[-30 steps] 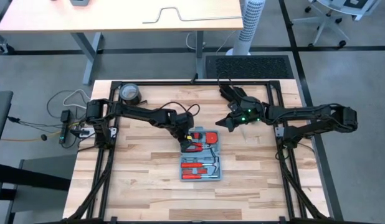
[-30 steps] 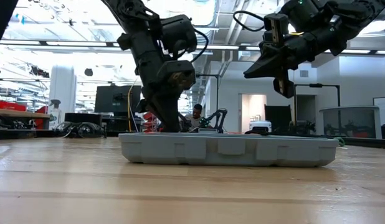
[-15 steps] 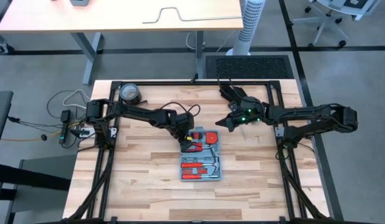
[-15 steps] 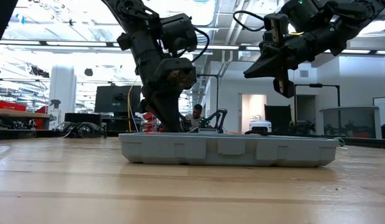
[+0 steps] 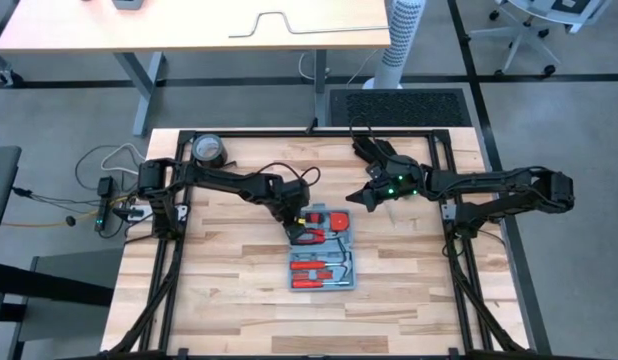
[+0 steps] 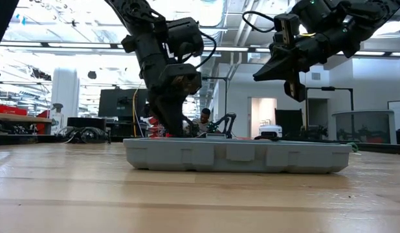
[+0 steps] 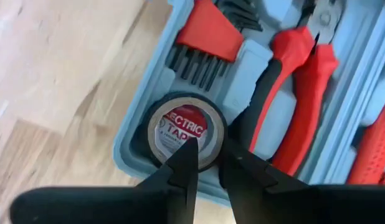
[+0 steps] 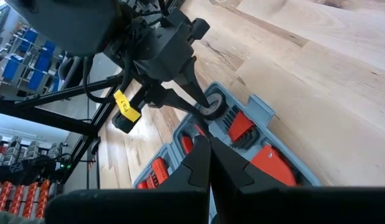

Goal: Prefit tool cases
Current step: Put the black electrical tape into the gray toolbox, then adjust the gray toolbox

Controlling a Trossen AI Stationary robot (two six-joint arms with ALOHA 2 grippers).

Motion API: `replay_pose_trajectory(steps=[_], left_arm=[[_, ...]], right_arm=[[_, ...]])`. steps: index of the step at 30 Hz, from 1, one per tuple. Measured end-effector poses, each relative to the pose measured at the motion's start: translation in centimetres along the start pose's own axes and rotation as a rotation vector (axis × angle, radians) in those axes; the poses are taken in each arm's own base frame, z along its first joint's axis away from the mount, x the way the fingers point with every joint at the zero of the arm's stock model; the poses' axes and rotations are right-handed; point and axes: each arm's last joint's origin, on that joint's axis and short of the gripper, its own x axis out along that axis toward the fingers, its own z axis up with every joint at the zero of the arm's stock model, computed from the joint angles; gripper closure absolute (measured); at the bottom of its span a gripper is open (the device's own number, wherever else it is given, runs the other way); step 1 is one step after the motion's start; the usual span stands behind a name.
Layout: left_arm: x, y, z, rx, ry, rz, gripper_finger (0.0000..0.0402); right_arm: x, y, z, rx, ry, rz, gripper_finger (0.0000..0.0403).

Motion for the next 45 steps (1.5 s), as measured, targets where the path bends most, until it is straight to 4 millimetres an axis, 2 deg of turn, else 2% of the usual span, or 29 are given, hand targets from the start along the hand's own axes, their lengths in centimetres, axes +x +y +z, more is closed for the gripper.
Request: replay_pose_trajectory(steps=[4, 20, 31, 34, 37, 40, 45], left_arm=[[-0.1, 0.2, -0.5, 0.022, 0.04, 0.051, 0.0334], [-0.3, 0.1, -0.3, 0.019, 0.031, 0.027, 0.0334], [-1.7, -0.7, 0.9, 0.025, 0.006, 0.008, 0.0334], [-2.5, -1.0, 1.3, 0.012, -0.1, -0.058, 0.0334], [-3.5, -1.1, 1.4, -0.043, -0.24, -0.199, 0.0336], [-4.5, -0.4, 0.7, -0.145, -0.363, -0.333, 0.0344], [-4.5, 1.3, -1.6, -0.339, -0.555, -0.54, 0.036]], right_arm=[[0.0, 0.0, 0.0, 0.0, 0.0, 0.0, 0.0391], [0.0, 0.0, 0.0, -0.002, -0.015, -0.015, 0.0391], [0.0, 0.0, 0.0, -0.003, -0.016, -0.016, 0.0391], [0.0, 0.0, 0.0, 0.007, -0.017, -0.015, 0.0391], [0.1, 0.1, -0.1, 0.01, -0.013, -0.009, 0.0391], [0.1, 0.4, -0.3, 0.004, -0.006, 0.001, 0.0391], [0.2, 0.8, -0.4, -0.008, -0.025, 0.004, 0.0391]])
